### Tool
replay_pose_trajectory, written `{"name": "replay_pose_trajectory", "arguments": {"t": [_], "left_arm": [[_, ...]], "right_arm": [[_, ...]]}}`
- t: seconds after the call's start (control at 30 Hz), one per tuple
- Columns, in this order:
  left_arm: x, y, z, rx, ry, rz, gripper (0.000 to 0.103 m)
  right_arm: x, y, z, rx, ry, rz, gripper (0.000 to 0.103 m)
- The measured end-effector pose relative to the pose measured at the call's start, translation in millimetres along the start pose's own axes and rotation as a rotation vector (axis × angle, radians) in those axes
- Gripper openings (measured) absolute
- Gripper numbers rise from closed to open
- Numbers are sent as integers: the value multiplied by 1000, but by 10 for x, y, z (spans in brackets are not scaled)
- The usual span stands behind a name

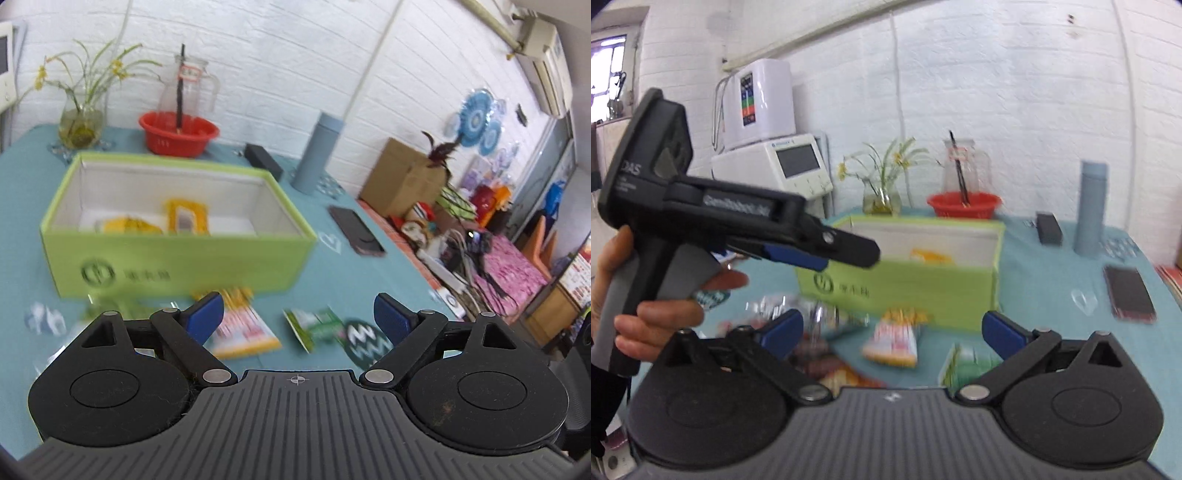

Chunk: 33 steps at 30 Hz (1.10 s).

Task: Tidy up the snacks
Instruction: 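Lower the left tool onto the blue cookie packet and grasp it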

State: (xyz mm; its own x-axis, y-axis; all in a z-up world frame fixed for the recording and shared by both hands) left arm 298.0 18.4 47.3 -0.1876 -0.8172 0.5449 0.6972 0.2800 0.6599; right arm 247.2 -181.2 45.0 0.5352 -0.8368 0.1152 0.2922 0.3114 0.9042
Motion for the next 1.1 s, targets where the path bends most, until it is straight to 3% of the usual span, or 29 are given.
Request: {"name": "replay_pose_trajectory", "arguments": {"t": [0.23, 0.43, 0.6, 0.73, 0.87, 1.03, 1.1], "left_arm": [[210, -754, -62, -152, -40, 13, 73], [211, -941, -139, -200, -1, 39, 67], [155, -930, -242, -221, -9, 89, 67], [187, -843, -386, -232, -17, 85, 68], [267, -757, -625, -237, -3, 44, 71], [426, -636, -981, -220, 40, -57, 73], [470, -616, -1123, -250, 42, -65, 71]], "right_arm": [[-208, -641, 293, -94, -23, -111, 103], [-107, -783, 230, -149, -66, -43, 103], [90, -755, 12, -178, -33, 15, 103], [197, -774, -97, -202, -61, 29, 103], [288, -815, -83, -167, -20, -16, 103], [352, -834, -182, -193, -14, -1, 103], [374, -818, -207, -194, -12, 0, 103]]}}
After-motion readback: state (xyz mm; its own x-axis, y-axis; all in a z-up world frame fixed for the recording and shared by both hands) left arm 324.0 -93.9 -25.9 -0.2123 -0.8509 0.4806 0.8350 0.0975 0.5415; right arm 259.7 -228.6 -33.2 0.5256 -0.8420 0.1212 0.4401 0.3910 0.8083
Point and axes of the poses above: each gripper's, at about its wrist camera, not at the fingertips, and z roughly against the way its jaws point, x to its right, y to its top, the point moved 2 cm from there along -z, roughly the way its jaws point, and after that the axes turned 13 degrees about z, right-handed, at the moved point
